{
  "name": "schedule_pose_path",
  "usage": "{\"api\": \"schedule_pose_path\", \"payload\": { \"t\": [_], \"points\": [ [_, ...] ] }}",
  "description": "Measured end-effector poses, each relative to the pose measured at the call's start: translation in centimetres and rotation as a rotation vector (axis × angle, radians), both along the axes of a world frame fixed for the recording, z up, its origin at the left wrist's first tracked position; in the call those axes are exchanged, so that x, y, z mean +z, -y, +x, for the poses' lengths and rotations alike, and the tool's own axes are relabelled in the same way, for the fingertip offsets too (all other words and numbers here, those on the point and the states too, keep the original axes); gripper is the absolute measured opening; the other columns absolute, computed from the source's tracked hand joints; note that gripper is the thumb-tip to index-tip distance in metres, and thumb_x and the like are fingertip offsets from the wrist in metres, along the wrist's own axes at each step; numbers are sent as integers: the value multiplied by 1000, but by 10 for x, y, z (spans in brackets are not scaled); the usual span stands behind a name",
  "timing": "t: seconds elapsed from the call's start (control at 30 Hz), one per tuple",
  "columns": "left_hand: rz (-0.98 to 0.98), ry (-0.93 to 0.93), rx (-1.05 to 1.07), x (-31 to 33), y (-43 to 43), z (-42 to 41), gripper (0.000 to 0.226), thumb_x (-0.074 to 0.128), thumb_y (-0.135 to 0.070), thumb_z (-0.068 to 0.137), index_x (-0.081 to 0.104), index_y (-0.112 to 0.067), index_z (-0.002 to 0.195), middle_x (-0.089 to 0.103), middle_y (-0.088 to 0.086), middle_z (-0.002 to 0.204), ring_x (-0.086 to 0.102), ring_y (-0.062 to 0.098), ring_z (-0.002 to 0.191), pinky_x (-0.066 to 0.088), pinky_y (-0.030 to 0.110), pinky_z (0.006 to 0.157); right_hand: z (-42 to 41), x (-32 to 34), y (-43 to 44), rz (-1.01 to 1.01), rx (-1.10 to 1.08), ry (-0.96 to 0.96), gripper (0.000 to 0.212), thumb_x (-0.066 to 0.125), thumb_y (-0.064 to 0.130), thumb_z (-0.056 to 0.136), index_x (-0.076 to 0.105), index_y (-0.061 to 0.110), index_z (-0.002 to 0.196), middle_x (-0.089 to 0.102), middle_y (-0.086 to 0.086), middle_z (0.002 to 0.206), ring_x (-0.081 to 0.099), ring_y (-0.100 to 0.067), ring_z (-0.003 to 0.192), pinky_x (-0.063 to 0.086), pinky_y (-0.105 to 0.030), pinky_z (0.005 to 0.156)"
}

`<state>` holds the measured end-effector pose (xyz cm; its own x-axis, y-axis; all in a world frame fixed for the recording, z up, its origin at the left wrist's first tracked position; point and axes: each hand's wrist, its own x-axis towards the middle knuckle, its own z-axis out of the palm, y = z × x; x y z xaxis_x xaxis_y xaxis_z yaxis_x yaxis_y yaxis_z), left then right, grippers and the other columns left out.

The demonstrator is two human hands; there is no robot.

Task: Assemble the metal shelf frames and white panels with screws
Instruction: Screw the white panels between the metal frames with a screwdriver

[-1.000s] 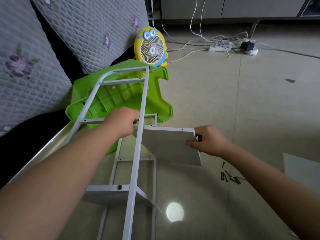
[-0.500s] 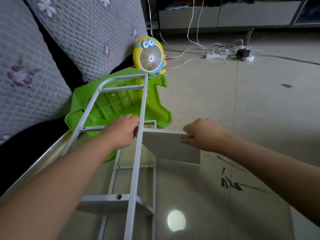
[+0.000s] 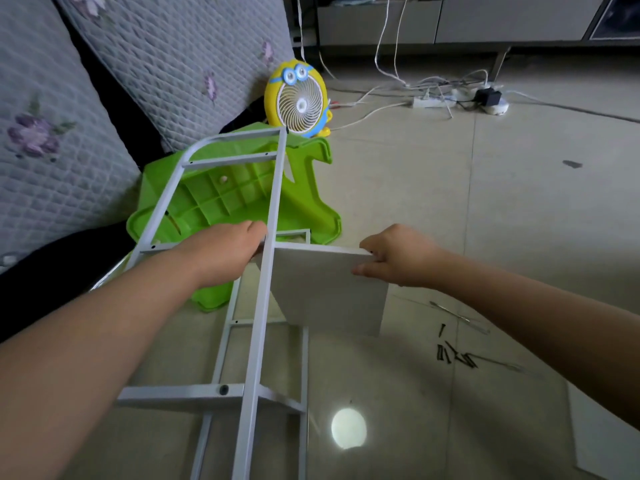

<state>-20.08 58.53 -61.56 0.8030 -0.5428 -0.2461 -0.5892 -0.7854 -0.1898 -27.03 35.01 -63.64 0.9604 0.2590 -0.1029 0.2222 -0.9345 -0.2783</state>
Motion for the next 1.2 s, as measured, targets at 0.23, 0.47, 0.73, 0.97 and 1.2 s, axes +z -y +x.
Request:
{"api": "schedule_pose_path", "payload": {
  "t": [0.23, 0.47, 0.73, 0.97, 1.2],
  "points": [
    [-36, -58, 42, -1, -11, 12, 10, 41, -21, 97, 45, -14, 91, 45, 2, 85, 45, 20, 78, 36, 30, 65, 7, -10, -17, 29, -21, 38, 47, 52, 39, 91, 24, 22, 57, 58, -13, 86, 55, -29, 96, 22, -25, 60],
    [-52, -53, 13, 2, -14, 14, 11, 47, -20, 94, 46, -18, 84, 42, -4, 80, 51, 21, 84, 43, 34, 73, 21, -8, -42, 36, -4, 53, 42, 52, 38, 91, 29, 19, 61, 61, -14, 99, 54, -28, 101, 22, -25, 60],
    [-106, -4, 122, 4, -37, 16, 14, 53, -21, 91, 58, -10, 98, 53, 3, 97, 55, 24, 96, 46, 35, 80, 35, -11, -67, 202, -111, 47, 39, 59, 21, 84, 31, 22, 59, 69, -14, 90, 62, -27, 91, 39, -27, 63],
    [-127, 2, 137, 6, -49, 20, 15, 53, -25, 91, 60, -14, 99, 57, 2, 99, 55, 24, 97, 45, 35, 84, 38, -12, -86, 414, -171, -61, 30, 60, 9, 82, 50, 7, 110, 71, -13, 78, 69, -23, 71, 51, -25, 66],
    [-171, -15, 110, 3, -52, 23, 19, 54, -25, 91, 62, -8, 95, 56, 3, 95, 55, 23, 95, 45, 36, 82, 40, -15, -99, 557, -219, -73, 37, 56, 2, 82, 43, 5, 116, 71, -16, 82, 68, -27, 74, 52, -30, 67]
  ]
}}
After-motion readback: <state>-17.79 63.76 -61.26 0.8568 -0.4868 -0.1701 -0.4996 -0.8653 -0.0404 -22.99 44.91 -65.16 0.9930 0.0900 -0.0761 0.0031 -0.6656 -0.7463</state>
